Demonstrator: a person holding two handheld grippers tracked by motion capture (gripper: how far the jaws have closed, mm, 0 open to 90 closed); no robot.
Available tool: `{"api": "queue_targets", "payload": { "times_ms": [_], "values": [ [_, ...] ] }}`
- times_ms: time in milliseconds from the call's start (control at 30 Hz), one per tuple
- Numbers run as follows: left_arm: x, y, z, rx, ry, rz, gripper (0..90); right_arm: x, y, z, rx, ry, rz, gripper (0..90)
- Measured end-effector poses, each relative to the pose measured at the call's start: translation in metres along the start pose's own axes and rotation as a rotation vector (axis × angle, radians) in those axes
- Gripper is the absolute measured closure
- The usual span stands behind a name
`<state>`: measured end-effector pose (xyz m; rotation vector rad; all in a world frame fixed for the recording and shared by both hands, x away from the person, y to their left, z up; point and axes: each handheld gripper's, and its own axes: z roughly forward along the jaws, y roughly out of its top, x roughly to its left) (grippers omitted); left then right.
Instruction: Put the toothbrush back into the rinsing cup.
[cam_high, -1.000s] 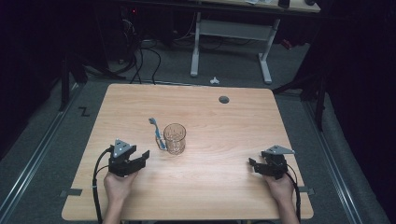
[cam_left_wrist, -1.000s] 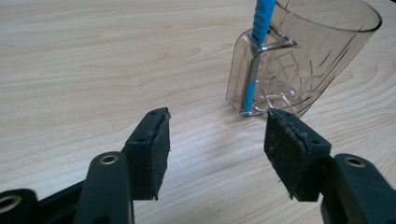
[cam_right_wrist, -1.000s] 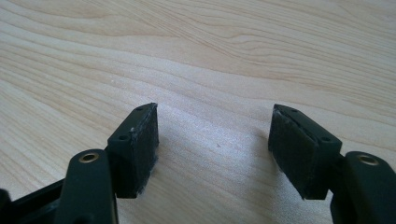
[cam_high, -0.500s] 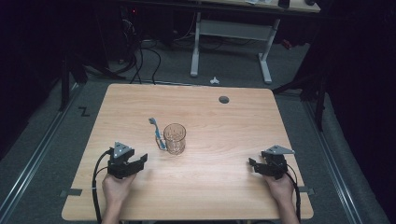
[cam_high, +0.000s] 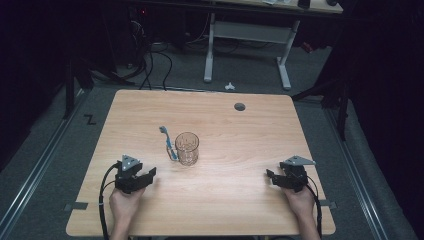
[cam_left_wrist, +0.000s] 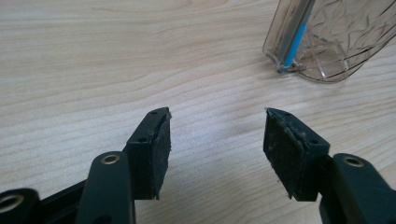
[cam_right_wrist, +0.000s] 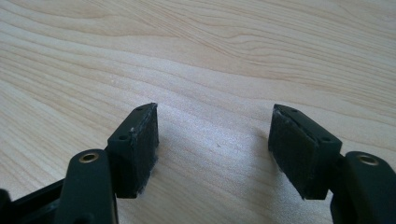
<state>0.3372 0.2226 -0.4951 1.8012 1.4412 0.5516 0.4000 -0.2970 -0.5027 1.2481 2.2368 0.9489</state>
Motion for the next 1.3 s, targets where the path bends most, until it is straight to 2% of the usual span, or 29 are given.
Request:
{"api": "queue_targets", "payload": {
  "times_ms": [233,300,400,733,933,1100,1300],
  "values": [
    [0.003,-0.005,0.005,0.023,0.02,0.002,42.1,0.0,0.0,0.0,0.0,0.0,0.001,33.8],
    [0.002,-0.005,0.006,0.032,0.033,0.018,42.1,0.0,0.0,0.0,0.0,0.0,0.0,33.8],
    [0.001,-0.006,0.007,0.024,0.057,0.033,42.1,0.0,0.0,0.0,0.0,0.0,0.0,33.9],
    [-0.001,-0.007,0.014,0.025,0.093,0.051,42.0,0.0,0.0,0.0,0.0,0.0,0.001,33.8],
    [0.0,-0.006,0.015,0.028,0.106,0.052,41.4,0.0,0.0,0.0,0.001,0.0,0.001,33.9],
    [0.0,-0.006,0.016,0.032,0.111,0.042,35.7,0.0,0.0,0.0,0.0,0.0,0.001,33.8],
    [-0.001,-0.006,0.016,0.036,0.11,0.042,33.4,0.0,0.0,0.0,0.0,0.001,0.0,33.8]
  ]
}}
